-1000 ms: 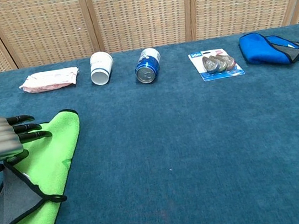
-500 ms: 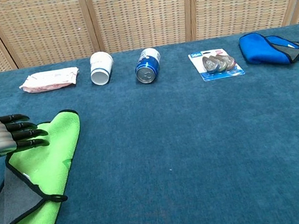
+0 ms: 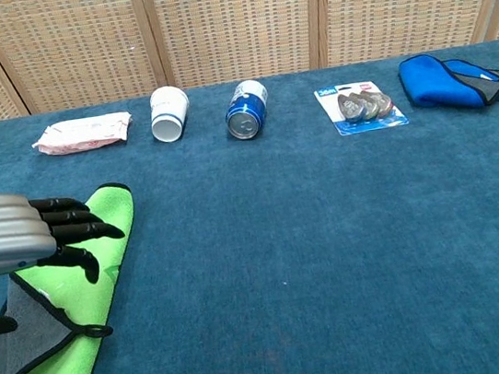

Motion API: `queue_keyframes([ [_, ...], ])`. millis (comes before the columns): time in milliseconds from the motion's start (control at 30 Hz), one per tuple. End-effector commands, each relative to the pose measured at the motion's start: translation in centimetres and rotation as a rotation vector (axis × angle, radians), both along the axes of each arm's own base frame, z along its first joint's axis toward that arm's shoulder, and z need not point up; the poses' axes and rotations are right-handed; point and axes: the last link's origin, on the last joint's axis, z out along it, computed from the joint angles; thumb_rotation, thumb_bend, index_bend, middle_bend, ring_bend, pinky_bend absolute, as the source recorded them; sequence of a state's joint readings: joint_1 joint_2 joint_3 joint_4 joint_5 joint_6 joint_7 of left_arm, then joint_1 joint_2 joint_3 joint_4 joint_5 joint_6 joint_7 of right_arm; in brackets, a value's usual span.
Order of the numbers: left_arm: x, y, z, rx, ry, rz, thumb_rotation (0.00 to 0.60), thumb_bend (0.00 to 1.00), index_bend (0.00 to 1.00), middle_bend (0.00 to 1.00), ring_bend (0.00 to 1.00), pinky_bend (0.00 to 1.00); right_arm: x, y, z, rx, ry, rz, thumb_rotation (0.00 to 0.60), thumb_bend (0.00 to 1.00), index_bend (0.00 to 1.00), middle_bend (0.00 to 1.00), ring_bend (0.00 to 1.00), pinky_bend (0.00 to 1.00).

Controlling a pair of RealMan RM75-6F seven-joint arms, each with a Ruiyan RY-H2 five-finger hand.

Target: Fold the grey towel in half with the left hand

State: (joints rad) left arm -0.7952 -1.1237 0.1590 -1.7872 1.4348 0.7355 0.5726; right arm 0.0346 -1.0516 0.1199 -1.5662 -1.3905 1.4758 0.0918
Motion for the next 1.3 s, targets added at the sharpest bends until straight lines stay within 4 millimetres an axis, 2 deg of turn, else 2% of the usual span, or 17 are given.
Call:
queue_keyframes([
  [33,1.3,-0.3,-1.5,-0.044,0.009,-0.01,0.6,0.29,0.32,0.0,0.0,0.0,0.0,0.0,0.0,-0.001,-0.001,-0.002,0.6,0.0,0.0,0.0,0.0,0.0],
  [533,0.9,-0.5,-3.4,-0.057,0.055,-0.005,0.6,0.29,0.39,0.0,0.0,0.0,-0.3,-0.2,0.1,0.001,-0.003,-0.014,0.6,0.0,0.0,0.0,0.0,0.0],
  [800,0.6,-0.1,-2.9,-0.04,0.062,0.014,0.6,0.29,0.4,0.0,0.0,0.0,-0.5,-0.3,0.1,0.002,-0.002,-0.02,0.6,0.0,0.0,0.0,0.0,0.0],
  [1300,0.1,0.1,-3.1,-0.05,0.084,0.038,0.6,0.29,0.47,0.0,0.0,0.0,-0.5,-0.4,-0.2,0.009,0.003,-0.023,0.6,0.0,0.0,0.0,0.0,0.0],
])
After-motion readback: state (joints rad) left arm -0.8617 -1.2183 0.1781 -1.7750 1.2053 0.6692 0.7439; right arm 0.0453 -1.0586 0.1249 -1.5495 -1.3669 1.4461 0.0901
